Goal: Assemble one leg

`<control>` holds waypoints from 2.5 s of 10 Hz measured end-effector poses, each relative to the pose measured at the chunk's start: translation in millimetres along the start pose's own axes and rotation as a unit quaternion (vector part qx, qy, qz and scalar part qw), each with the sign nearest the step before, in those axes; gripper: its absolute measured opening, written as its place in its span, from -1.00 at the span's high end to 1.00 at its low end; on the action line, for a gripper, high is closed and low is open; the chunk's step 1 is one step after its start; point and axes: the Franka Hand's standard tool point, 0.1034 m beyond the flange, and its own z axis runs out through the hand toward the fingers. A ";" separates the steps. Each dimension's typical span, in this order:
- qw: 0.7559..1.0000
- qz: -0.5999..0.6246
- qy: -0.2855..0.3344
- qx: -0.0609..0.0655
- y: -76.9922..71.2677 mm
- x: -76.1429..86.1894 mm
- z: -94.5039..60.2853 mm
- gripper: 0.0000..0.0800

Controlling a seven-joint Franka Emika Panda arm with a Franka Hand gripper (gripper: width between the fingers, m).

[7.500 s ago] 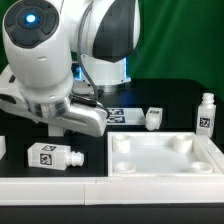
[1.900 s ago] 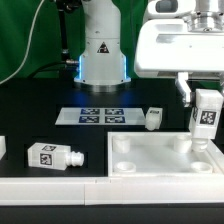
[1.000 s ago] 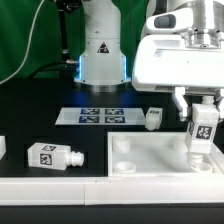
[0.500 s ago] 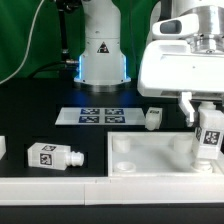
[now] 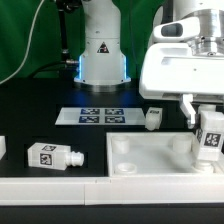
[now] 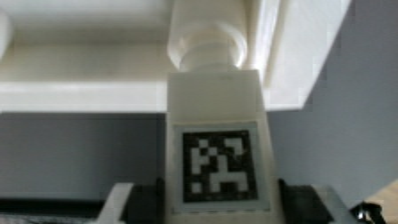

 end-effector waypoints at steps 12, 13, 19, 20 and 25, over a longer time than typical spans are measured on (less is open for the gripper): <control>0.999 -0.017 -0.027 -0.001 0.0 -7.0 3.1 -0.61; 0.999 -0.012 -0.045 0.001 -1.4 -5.9 1.1 -0.61; 0.951 0.031 -0.307 0.003 6.1 14.2 -3.7 -0.62; 0.941 0.039 -0.337 -0.001 8.5 14.1 -4.3 -0.62; 0.954 0.043 -0.297 -0.015 1.4 28.1 -0.6 -0.62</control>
Offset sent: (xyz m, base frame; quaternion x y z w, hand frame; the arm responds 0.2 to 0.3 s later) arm -0.0083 0.0047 -0.0115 0.0098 0.0077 0.0100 0.9999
